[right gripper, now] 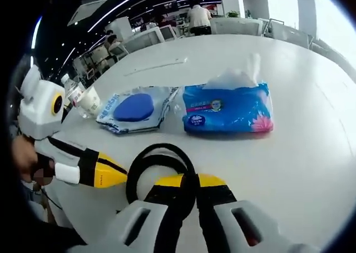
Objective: Arrange the tabletop items into an orderly group along one side of the table until the central work area is clear of visible clutter.
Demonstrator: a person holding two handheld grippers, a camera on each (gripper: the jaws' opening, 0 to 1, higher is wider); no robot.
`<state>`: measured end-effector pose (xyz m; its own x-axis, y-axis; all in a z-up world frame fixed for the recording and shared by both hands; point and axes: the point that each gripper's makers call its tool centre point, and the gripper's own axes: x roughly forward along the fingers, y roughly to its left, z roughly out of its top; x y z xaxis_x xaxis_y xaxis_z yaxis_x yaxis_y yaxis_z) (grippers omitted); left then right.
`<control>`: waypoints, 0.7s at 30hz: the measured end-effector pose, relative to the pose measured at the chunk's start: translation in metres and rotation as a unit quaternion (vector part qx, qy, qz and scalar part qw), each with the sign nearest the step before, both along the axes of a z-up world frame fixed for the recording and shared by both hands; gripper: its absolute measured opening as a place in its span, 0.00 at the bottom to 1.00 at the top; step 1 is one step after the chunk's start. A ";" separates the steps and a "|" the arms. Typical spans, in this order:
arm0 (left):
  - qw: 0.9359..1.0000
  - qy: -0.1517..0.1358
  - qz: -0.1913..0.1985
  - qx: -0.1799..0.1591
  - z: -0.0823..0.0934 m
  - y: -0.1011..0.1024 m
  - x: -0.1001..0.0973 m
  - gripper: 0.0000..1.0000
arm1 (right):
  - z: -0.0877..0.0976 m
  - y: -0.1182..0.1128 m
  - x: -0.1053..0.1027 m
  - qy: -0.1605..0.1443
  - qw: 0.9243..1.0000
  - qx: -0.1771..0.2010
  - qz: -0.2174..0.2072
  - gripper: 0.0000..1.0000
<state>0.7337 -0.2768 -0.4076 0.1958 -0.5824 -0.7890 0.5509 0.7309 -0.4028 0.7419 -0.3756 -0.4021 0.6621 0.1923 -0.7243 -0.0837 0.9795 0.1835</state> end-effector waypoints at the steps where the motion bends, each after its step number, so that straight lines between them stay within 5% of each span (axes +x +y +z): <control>1: 1.000 0.001 -0.001 -0.001 0.001 0.000 -0.001 0.16 | 0.001 0.001 -0.001 -0.002 1.000 -0.001 0.004 0.14; 9: 0.999 -0.029 -0.016 -0.008 0.017 0.012 -0.003 0.33 | 0.023 0.012 -0.001 -0.039 0.998 -0.002 0.042 0.33; 17: 0.991 -0.127 -0.011 -0.043 0.055 0.040 0.014 0.45 | 0.049 0.012 -0.003 -0.085 0.991 -0.021 0.102 0.56; 21: 0.987 -0.148 0.006 -0.059 0.070 0.062 0.017 0.52 | 0.063 0.008 -0.007 -0.095 0.989 -0.022 0.109 0.66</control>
